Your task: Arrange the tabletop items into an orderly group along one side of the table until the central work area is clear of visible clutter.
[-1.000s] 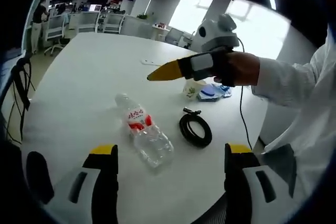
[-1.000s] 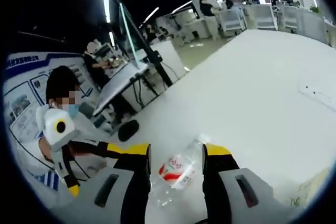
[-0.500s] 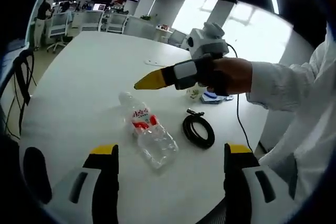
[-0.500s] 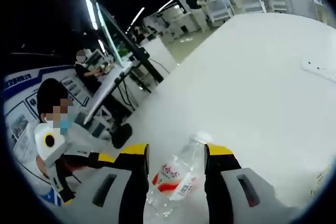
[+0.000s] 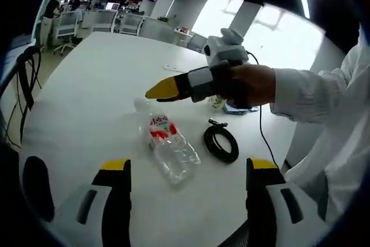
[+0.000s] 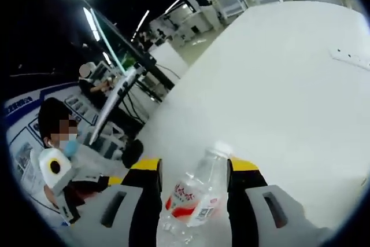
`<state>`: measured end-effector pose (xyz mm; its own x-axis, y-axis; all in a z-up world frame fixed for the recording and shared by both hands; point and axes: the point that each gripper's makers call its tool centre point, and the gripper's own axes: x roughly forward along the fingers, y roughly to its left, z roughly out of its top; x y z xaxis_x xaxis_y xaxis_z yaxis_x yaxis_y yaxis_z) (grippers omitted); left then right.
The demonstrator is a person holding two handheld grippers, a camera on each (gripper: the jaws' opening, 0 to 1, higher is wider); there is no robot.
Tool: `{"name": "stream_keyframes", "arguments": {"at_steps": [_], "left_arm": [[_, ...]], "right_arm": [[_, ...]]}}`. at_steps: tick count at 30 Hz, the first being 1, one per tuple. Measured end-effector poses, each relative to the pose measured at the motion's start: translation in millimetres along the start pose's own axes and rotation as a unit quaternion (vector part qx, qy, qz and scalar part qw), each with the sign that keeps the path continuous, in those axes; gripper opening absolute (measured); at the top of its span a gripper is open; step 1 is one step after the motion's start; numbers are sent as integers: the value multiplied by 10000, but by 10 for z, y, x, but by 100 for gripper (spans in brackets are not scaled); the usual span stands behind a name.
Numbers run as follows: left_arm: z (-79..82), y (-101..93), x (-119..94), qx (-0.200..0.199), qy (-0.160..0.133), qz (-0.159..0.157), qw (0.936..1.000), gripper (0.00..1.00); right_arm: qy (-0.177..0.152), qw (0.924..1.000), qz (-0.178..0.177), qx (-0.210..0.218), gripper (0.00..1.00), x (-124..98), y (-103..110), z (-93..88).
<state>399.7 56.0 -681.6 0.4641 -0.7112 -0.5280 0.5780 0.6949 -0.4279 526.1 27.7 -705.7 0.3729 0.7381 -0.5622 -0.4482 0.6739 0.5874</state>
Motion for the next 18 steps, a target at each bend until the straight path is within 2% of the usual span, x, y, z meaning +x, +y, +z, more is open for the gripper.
{"name": "stream_keyframes", "arguments": {"at_steps": [18], "left_arm": [[-30,28,68,-72,-5,-54,10000,83]], "right_arm": [[180,9992,100,347,46,108,-36,-78]]}}
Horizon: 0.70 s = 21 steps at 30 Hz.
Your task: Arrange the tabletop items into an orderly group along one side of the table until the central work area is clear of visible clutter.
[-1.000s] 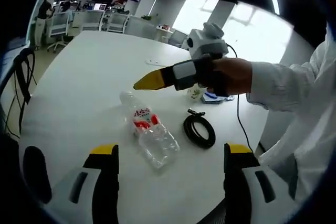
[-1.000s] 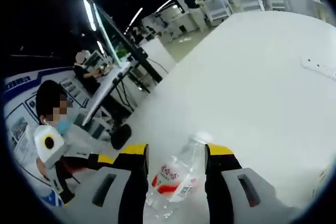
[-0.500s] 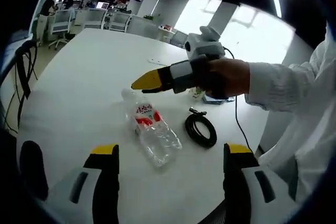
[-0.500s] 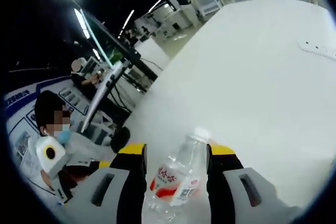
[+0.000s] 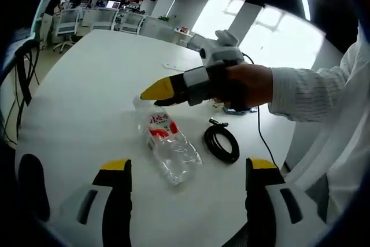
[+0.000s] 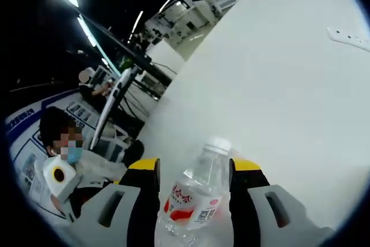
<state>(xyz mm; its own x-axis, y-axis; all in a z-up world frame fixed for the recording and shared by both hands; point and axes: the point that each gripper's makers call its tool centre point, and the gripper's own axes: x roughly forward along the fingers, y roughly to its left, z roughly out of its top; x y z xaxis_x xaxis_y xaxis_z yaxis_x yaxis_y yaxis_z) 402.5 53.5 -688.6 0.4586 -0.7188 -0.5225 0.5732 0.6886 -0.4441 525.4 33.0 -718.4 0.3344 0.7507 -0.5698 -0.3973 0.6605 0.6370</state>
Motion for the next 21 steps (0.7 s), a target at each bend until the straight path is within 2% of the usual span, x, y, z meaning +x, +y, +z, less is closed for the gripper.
{"name": "stream_keyframes", "arguments": {"at_steps": [12,21], "left_arm": [[-31,16,33,-57,-26,-22,10000,82],[-66,26,60,-74,-13,-37,10000,82]], "right_arm": [[92,9999,13,84,45,51,-33,-48],[70,9997,51,243,43,144,-92,4]]}}
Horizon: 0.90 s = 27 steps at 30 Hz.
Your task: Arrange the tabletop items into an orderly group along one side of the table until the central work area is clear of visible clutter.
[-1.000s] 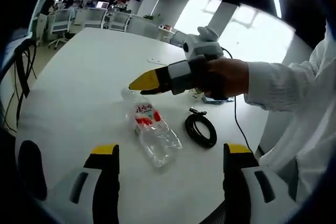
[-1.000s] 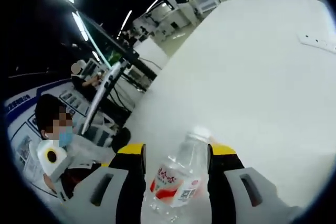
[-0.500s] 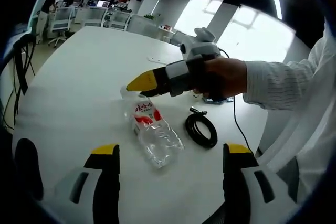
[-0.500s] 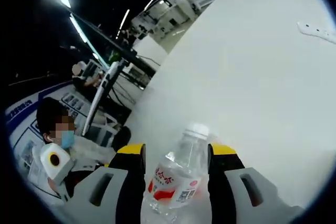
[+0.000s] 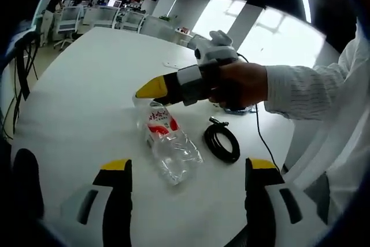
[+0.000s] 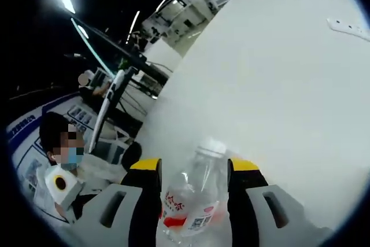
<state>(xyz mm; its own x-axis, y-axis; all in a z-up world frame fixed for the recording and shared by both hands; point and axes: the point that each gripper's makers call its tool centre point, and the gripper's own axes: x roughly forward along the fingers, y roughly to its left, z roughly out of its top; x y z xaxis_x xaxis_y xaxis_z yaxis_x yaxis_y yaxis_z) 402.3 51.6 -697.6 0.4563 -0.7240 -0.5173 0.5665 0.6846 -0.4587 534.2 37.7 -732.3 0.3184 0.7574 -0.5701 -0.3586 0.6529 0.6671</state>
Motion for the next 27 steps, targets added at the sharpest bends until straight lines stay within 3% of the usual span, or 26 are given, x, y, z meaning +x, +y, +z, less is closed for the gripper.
{"name": "stream_keyframes", "arguments": {"at_steps": [13,27], "left_arm": [[-5,20,41,-27,-23,-22,10000,81],[-16,71,95,-107,-68,-31,9999,81]], "right_arm": [[31,9992,291,289,39,127,-32,51],[-6,9959,549,715,23,174,-69,-13]]}}
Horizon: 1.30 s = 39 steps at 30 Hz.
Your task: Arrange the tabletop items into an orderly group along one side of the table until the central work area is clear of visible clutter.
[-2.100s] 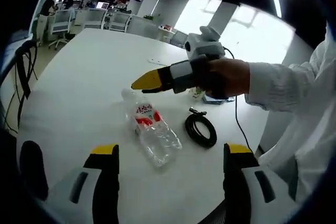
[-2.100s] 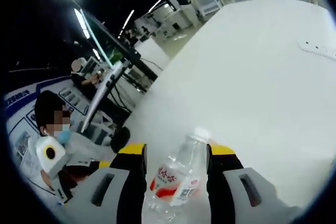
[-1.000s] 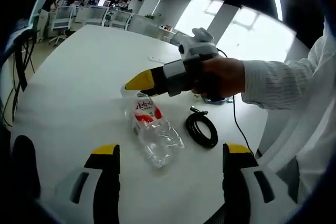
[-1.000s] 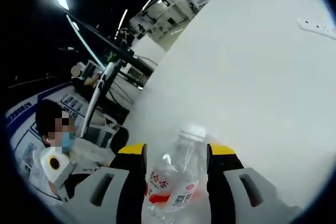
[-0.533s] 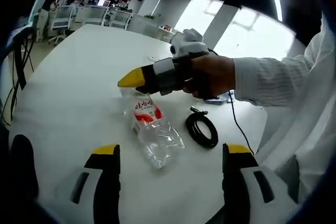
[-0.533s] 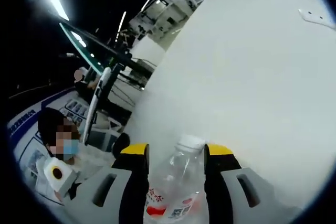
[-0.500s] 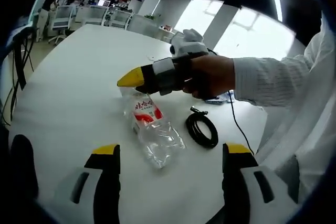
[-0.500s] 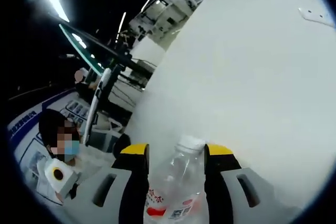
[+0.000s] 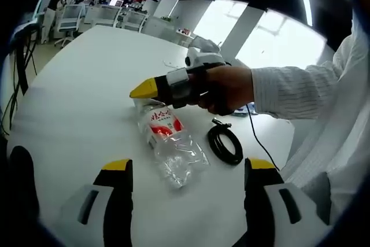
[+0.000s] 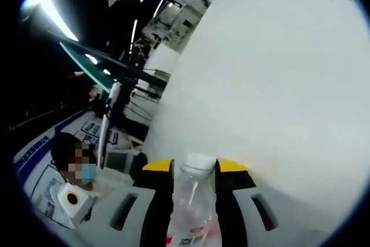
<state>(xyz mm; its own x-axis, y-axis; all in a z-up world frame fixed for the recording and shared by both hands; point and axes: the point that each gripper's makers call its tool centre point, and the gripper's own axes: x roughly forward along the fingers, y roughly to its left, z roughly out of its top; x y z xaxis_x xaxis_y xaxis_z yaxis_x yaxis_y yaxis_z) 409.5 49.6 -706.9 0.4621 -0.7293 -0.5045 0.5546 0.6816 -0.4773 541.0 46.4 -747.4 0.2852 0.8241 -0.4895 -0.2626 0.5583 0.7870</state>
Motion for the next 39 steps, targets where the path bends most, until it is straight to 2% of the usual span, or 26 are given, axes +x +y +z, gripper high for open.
{"name": "stream_keyframes", "arguments": {"at_steps": [4,13,19,27,31,35,39], "left_arm": [[-3,20,19,-2,13,1,10000,80],[52,66,71,-54,-93,-19,9999,79],[116,110,93,-162,-203,-69,9996,79],[240,146,176,-265,-344,-167,9989,76],[301,145,262,-330,-389,-284,9983,74],[365,133,371,-307,-317,-349,9984,74],[404,88,459,-314,-277,-446,9981,71]], "right_arm": [[-91,9997,55,231,21,13,14,15],[-137,9997,94,181,20,11,88,9],[-173,9998,98,-86,20,-34,168,40],[-396,9983,72,-419,19,-169,265,101],[-536,9956,26,-774,19,-271,383,101],[-685,9905,-77,-1191,19,-339,460,122],[-775,9866,-152,-1431,19,-408,541,107]]}}
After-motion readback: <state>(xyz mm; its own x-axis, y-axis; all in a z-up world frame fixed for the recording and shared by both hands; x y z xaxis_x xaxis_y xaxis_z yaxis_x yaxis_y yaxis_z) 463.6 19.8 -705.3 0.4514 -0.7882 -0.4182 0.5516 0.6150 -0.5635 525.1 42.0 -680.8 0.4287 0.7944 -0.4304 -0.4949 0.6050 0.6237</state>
